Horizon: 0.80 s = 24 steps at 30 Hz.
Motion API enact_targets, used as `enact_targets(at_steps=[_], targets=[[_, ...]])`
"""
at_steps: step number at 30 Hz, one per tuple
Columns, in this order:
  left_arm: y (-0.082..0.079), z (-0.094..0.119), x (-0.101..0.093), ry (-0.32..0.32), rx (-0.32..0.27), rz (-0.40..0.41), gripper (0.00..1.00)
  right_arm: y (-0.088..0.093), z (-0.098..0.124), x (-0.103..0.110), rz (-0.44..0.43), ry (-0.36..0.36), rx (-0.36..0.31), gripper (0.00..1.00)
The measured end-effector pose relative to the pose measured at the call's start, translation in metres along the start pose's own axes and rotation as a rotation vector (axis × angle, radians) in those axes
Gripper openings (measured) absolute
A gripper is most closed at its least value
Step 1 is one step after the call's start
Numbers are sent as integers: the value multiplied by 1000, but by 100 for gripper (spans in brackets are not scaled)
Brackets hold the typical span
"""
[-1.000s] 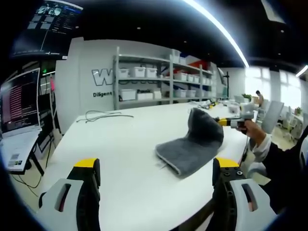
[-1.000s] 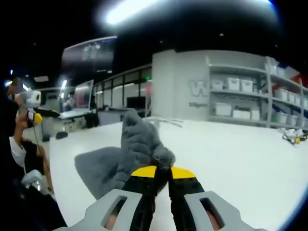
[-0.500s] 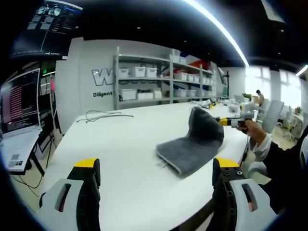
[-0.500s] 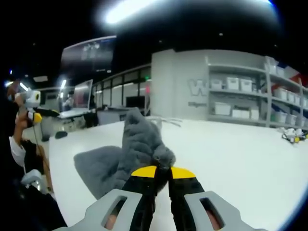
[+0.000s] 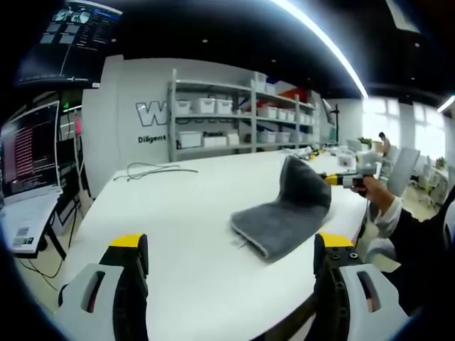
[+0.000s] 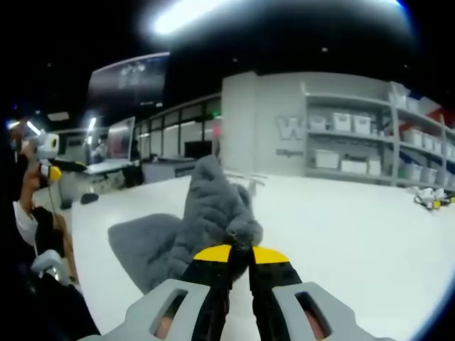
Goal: Open the folded towel by lifting each exposed corner and separating the folded layers until the towel lies flat within the target outline without major curled edges
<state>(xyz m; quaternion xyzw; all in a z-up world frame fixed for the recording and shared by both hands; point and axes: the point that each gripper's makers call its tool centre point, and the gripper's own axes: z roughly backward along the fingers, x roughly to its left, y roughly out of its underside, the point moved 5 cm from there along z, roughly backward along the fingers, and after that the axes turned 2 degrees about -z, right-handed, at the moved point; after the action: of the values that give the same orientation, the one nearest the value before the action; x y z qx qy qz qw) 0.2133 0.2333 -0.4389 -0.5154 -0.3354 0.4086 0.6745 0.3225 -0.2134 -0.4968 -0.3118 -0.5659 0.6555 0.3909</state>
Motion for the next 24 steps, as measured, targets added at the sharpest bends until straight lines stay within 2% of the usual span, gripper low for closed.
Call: enact_targets(at_steps=[24], targets=[[3,1,-1,1,8,-3,95,5,9,-7,-16,22,4,5]])
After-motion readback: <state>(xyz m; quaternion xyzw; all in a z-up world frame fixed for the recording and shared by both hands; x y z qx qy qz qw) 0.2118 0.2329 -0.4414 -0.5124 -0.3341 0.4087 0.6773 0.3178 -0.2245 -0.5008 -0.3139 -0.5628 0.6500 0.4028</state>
